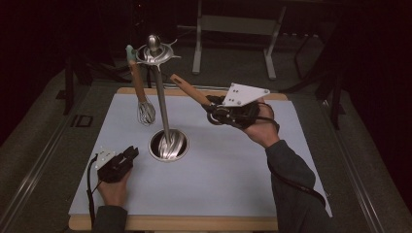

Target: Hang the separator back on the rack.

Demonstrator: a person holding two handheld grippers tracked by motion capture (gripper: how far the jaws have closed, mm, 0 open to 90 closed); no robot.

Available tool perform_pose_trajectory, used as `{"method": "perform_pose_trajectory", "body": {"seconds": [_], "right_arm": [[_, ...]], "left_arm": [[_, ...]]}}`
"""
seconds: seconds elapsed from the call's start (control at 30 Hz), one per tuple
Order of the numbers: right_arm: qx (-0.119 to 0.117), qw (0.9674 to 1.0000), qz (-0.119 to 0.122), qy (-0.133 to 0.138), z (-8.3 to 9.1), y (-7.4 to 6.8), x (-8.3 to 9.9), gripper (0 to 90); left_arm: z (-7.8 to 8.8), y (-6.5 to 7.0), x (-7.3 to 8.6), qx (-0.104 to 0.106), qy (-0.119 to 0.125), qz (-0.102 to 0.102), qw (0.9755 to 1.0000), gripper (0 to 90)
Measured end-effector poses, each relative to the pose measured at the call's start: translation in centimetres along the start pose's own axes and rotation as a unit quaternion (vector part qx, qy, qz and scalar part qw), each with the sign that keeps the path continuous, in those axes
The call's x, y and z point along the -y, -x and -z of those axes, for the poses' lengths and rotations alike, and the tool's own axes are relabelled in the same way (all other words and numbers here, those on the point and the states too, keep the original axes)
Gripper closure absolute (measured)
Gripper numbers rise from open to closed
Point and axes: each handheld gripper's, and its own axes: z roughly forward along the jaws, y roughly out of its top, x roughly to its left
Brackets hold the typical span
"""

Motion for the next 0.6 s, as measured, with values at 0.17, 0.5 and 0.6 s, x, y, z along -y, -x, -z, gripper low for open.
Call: {"method": "perform_pose_trajectory", "body": {"seconds": [0.17,0.5,0.6], "right_arm": [[0.001,1.0,0.0,0.005,0.1,-0.1,-0.2,71.1],[0.004,0.9999,0.004,0.014,0.3,-0.1,-0.9,71.1],[0.005,0.9998,0.007,0.018,0.3,-0.2,-1.3,71.1]], "left_arm": [[0.0,0.0,0.0,0.0,0.0,0.0,1.0,74.6],[0.0,0.0,0.0,0.0,0.0,-0.001,1.0,74.6],[0.0,0.0,0.0,0.0,0.0,0.0,1.0,74.6]]}}
